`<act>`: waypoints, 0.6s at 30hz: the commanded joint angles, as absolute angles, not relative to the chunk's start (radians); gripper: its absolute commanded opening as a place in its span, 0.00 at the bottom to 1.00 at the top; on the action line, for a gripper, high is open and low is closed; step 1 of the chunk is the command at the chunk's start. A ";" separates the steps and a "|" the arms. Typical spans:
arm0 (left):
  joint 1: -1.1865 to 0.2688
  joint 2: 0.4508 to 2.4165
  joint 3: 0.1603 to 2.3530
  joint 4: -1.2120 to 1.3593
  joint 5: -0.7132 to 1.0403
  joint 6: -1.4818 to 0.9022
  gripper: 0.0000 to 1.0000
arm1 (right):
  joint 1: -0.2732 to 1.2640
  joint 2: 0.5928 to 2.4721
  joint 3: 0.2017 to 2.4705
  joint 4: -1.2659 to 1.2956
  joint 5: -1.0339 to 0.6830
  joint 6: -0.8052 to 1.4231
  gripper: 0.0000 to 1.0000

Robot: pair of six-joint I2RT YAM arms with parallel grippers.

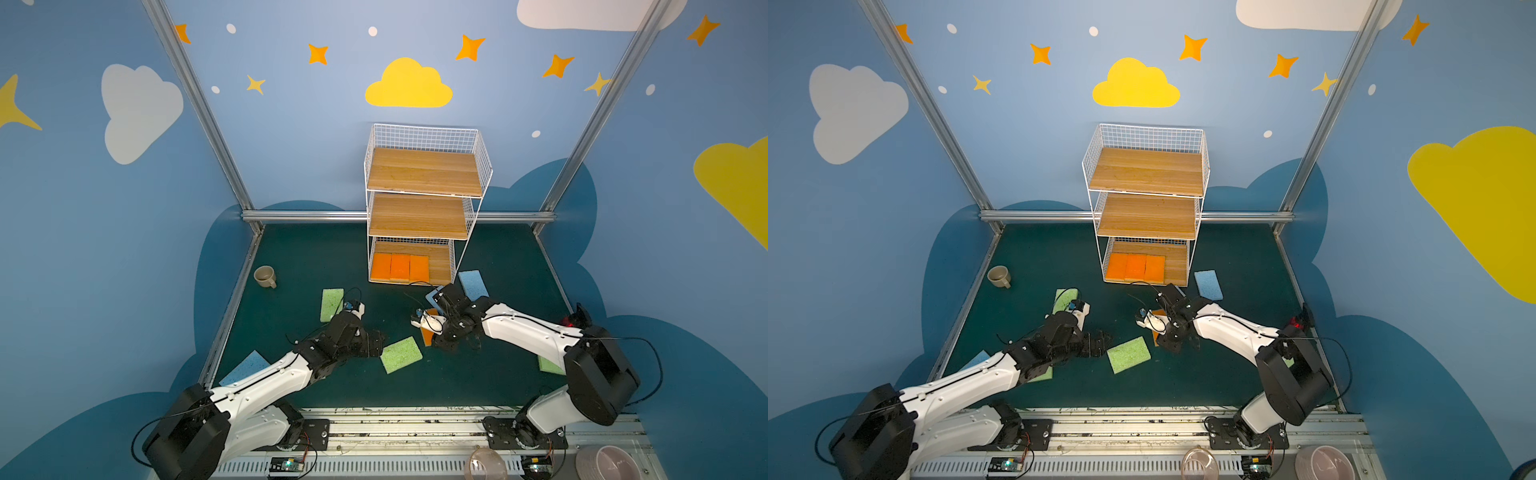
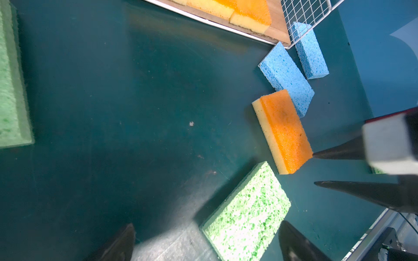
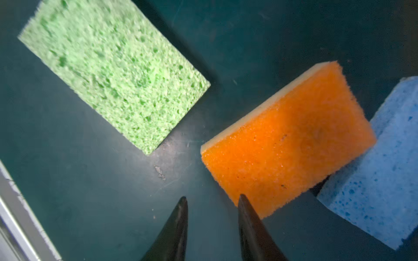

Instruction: Place and organize the cleaning sponges onto the shelf

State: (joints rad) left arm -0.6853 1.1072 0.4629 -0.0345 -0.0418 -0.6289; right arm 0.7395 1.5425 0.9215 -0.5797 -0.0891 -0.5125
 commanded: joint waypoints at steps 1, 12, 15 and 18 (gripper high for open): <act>-0.680 1.110 0.453 -0.035 -0.055 -0.628 0.98 | 0.750 1.563 0.911 -0.568 -0.056 -0.562 0.37; -0.675 1.160 0.471 -0.020 -0.049 -0.629 0.98 | 0.791 1.578 0.862 -0.443 0.094 -0.601 0.36; -0.675 1.161 0.468 -0.016 -0.053 -0.628 0.98 | 0.793 1.578 0.853 -0.421 0.100 -0.607 0.36; -0.673 1.173 0.471 -0.014 -0.053 -0.629 0.98 | 0.795 1.594 0.847 -0.400 0.117 -0.612 0.36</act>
State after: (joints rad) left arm -0.6804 1.1606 0.4629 -0.0296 -0.0452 -0.6323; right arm 0.7902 1.5719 0.8619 -0.4408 0.0860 -0.5964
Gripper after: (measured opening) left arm 0.981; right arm 0.364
